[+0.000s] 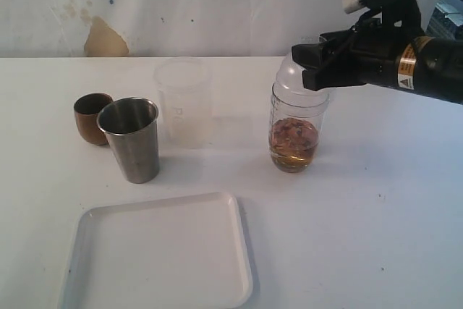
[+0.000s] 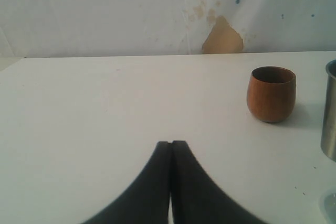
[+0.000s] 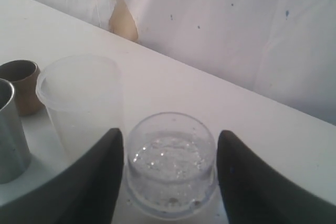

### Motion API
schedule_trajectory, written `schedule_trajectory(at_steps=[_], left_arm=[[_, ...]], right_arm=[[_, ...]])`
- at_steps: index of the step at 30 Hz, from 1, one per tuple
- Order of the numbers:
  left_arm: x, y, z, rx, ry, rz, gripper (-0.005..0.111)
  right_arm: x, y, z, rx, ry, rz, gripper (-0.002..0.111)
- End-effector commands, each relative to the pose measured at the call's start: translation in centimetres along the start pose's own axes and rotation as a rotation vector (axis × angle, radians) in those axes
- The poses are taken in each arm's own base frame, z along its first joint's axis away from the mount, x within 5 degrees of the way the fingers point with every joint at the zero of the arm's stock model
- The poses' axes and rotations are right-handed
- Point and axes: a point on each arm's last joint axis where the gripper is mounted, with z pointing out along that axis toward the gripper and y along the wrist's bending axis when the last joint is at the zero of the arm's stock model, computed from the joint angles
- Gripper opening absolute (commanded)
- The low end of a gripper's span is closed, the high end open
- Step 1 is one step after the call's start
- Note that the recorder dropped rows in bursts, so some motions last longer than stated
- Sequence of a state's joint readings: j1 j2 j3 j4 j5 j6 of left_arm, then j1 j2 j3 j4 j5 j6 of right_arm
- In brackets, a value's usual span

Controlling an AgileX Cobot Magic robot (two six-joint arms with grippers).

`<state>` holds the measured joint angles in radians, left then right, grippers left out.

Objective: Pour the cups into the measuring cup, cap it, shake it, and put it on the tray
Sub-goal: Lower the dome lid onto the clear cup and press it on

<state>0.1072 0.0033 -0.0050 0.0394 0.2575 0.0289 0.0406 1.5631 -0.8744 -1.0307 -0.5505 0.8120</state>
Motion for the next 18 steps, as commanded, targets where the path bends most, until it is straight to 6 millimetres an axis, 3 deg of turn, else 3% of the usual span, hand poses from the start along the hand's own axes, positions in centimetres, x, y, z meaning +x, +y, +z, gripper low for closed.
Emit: schedule_trajectory(at_steps=[1, 18], left_arm=[[0.1, 0.0, 0.0, -0.002, -0.008, 0.004, 0.000], [0.1, 0.0, 0.0, -0.002, -0.008, 0.004, 0.000]], right_arm=[[1.2, -0.3, 0.7, 0.001, 0.034, 0.022, 0.000], [2.9, -0.4, 1.6, -0.021, 0.097, 0.013, 0.000]])
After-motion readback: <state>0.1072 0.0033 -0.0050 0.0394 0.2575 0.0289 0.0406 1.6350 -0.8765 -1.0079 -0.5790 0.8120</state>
